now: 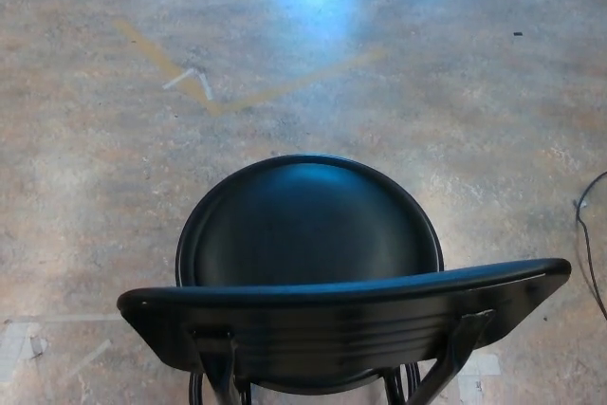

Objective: Use the right hand to rotate the back of the chair to its left.

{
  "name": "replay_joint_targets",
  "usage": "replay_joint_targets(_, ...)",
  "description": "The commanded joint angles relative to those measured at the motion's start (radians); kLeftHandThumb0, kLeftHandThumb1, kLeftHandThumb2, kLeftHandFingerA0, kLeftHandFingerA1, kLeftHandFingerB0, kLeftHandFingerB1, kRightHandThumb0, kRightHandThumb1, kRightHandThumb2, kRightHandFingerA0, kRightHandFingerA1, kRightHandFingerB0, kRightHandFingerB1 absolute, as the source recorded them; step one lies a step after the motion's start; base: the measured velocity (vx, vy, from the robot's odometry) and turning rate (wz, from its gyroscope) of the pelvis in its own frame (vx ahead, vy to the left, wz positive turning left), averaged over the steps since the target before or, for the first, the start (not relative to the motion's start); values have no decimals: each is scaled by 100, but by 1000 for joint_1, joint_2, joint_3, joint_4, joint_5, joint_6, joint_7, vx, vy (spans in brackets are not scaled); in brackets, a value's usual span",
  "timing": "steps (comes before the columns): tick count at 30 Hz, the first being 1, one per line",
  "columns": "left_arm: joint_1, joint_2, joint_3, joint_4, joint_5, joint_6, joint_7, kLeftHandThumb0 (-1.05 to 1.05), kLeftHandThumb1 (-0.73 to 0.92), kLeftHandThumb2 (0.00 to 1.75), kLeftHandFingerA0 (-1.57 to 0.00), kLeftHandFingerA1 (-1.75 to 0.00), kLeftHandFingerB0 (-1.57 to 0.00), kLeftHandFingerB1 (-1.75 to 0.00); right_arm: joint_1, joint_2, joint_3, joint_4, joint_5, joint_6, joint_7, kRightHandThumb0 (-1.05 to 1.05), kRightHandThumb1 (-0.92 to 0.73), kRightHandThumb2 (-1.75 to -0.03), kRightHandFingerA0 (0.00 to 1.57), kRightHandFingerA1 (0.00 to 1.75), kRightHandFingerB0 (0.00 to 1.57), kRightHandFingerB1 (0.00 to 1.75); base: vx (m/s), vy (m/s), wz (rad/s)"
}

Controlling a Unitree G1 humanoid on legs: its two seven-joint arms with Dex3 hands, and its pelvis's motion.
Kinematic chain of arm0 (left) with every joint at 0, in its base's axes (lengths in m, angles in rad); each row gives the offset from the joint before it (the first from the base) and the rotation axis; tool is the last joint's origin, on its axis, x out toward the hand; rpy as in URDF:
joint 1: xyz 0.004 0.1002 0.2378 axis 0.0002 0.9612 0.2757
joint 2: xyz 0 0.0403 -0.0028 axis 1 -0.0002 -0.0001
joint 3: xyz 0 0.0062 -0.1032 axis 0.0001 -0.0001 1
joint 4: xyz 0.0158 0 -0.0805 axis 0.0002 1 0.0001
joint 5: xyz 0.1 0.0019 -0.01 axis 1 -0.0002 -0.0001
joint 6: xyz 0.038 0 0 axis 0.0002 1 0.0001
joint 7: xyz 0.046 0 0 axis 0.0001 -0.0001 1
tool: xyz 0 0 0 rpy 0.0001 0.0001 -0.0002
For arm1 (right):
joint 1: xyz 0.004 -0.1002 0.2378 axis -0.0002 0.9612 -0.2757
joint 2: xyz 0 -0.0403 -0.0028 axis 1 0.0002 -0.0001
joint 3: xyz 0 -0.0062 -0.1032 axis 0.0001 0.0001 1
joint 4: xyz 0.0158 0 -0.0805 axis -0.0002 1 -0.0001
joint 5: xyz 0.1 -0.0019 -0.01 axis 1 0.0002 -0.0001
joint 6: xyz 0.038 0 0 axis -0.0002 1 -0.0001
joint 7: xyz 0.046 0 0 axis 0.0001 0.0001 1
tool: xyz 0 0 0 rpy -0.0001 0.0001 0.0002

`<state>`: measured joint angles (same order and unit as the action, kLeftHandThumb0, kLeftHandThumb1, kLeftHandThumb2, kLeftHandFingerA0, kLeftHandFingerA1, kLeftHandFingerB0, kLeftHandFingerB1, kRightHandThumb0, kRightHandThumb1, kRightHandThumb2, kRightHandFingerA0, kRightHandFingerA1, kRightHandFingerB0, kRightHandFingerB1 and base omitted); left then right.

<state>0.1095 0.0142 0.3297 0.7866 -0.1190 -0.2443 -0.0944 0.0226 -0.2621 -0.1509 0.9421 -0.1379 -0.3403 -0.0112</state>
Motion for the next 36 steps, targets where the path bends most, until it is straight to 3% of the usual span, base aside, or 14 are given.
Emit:
replay_joint_targets(1, -23, -49, 138, -12, -189, -295, -69, -61, 69, 61, -58, -60, -57, -45, -21, -40, -67, 11, 82, -371, 9, -78, -60, -98, 7, 28, 6, 25, 0, 0, 0)
replay_joint_targets(5, -29, -46, 150, 5, -175, -322, -76, -61, 69, 61, -58, -60, -57, -45, -24, -48, -74, 29, 77, -388, 5, -78, -60, -98, 7, 28, 6, 25, 0, 0, 0)
replay_joint_targets(6, -30, -39, 154, 5, -176, -316, -84, -64, 67, 60, -56, -56, -55, -43, -25, -47, -85, 43, 87, -392, 7, -82, -63, -78, 10, 27, 6, 24, 0, 0, 0)
replay_joint_targets(11, -44, -32, 175, 35, -179, -325, -104, -63, 66, 60, -55, -55, -56, -43, -27, -53, -89, 60, 79, -416, 5, -81, -75, -63, 10, 28, 7, 28, 0, 0, 0)
replay_joint_targets(19, -62, -24, 194, 85, -184, -356, -124, -62, 66, 60, -54, -55, -55, -43, -37, -59, -85, 70, 78, -461, 12, -81, -72, -63, 11, 28, 5, 27, 0, 0, 0)
replay_joint_targets(20, -73, 16, 180, 160, -132, -342, -79, -68, 69, 61, -41, -49, -47, -38, -44, -83, -70, 13, 61, -465, 23, -88, -55, -99, 0, 12, 0, 26, 0, 0, 0)
replay_joint_targets(26, -115, 80, 193, 325, -146, -305, -49, -68, 67, 63, -36, -48, -43, -38, -73, -141, -17, -71, 25, -490, 58, -91, -54, -99, 0, 5, 0, 11, 0, 0, 0)
replay_joint_targets(27, -125, 86, 201, 343, -158, -308, -57, -69, 56, 93, -24, -52, -38, -52, -70, -151, -6, -102, 28, -465, 73, -91, -51, -99, 0, 4, 0, 11, 0, 0, 0)
replay_joint_targets(28, -134, 91, 211, 356, -171, -307, -67, -69, 56, 93, -24, -52, -38, -52, -67, -161, 5, -139, 29, -435, 93, -91, -51, -99, 0, 4, 0, 11, 0, 0, 0)
replay_joint_targets(29, -135, 96, 208, 350, -164, -320, -56, -71, 61, 64, -32, -46, -41, -38, -62, -176, 26, -188, 8, -446, 99, -96, -54, -99, 0, 0, 0, 2, 0, 0, 0)
replay_joint_targets(30, -139, 101, 211, 356, -166, -325, -60, -77, 57, 92, -26, -51, -33, -47, -54, -181, 45, -226, -2, -440, 109, -98, -54, -99, 0, 0, 0, 7, 0, 0, 0)
replay_joint_targets(33, -147, 110, 217, 371, -171, -333, -69, -77, 57, 92, -26, -51, -33, -47, -33, -191, 80, -298, -6, -412, 121, -98, -54, -99, 0, 0, 0, 7, 0, 0, 0)
replay_joint_targets(34, -147, 110, 219, 371, -172, -334, -70, -63, 66, 59, -28, -44, -34, -34, -32, -189, 90, -308, -4, -409, 131, -105, -43, -77, 0, 13, 0, 17, 0, 0, 0)
replay_joint_targets(36, -150, 115, 222, 379, -175, -329, -70, -64, 63, 59, -28, -43, -36, -34, -28, -181, 128, -338, -4, -409, 161, -105, -62, -61, 0, 0, 0, 0, 0, 0, 0)
